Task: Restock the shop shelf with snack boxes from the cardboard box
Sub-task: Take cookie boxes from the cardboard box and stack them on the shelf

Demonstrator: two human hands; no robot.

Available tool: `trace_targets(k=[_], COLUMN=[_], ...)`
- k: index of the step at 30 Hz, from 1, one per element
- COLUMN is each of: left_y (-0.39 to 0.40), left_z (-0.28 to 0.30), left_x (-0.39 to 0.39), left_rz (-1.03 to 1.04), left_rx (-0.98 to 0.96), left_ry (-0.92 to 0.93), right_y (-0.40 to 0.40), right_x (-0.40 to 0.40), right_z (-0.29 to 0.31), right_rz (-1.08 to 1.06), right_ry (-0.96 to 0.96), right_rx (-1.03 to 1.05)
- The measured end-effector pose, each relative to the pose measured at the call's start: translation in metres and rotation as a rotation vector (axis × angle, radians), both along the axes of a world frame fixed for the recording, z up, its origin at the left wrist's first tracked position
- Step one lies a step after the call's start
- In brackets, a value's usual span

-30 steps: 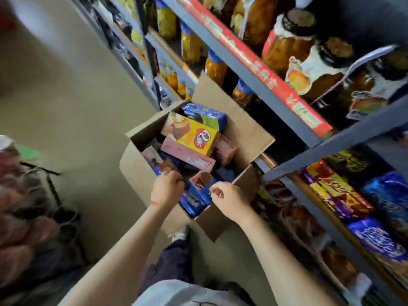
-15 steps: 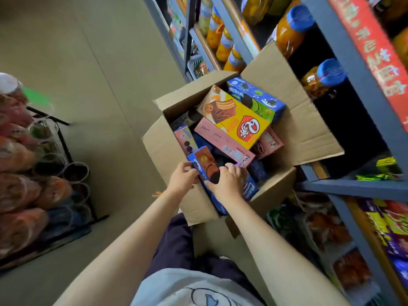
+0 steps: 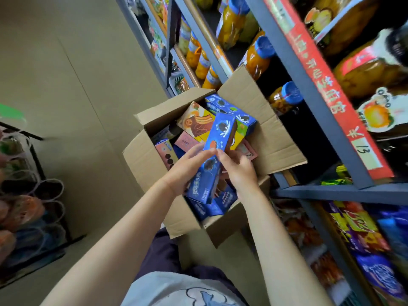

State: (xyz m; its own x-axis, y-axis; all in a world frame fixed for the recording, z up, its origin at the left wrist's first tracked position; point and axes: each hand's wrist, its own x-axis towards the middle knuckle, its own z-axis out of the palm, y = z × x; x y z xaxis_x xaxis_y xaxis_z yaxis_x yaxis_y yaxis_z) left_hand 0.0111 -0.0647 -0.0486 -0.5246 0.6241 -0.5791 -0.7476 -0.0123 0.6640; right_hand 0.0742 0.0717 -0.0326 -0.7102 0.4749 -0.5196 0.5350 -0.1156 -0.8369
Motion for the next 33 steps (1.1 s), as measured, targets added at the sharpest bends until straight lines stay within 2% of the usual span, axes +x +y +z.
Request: trace_targets(k=[6, 8, 15, 19, 22, 26, 30, 33], left_y=[0.046, 0.064, 0.132, 0.171, 0.2, 0.233, 0.263, 0.278], left_z=[0.061, 0.082, 0.183, 0.242, 0.278, 0.311, 0.322, 0.328], left_x=[0.013, 0.024, 0.067, 0.106, 0.141, 0.187, 0.223, 0.245], left_rz=[-0.181, -0.224, -0.456, -0.471, -0.55, -0.603, -0.587, -0.44], left_rx=[0.032, 0.025, -0.016, 0.069, 0.134, 0.212, 0.268, 0.305], left_ry=[0.258, 0.387, 1.074, 1.605, 1.85, 2.06, 2.19, 2.275], right_y=[0.044, 0.061, 0.116, 0.137, 0.152, 0.169, 0.178, 0.185], right_x=[0.034, 0.057, 0.162, 0.231, 0.282, 0.347, 0.397, 0.42], right_z=[0.068, 0.098, 0.206, 0.25, 0.273, 0.293, 0.308, 0.312], right_rz=[-0.181, -0.253, -0.313, -0.26, -0.248, -0.314, -0.402, -0.49], right_ry=[0.17, 0.229, 0.49, 0.435, 0.331, 0.202, 0.025, 0.11], right_rx=[0.121, 0.233, 0.659, 0.965, 1.205, 1.309, 1.437, 1.346])
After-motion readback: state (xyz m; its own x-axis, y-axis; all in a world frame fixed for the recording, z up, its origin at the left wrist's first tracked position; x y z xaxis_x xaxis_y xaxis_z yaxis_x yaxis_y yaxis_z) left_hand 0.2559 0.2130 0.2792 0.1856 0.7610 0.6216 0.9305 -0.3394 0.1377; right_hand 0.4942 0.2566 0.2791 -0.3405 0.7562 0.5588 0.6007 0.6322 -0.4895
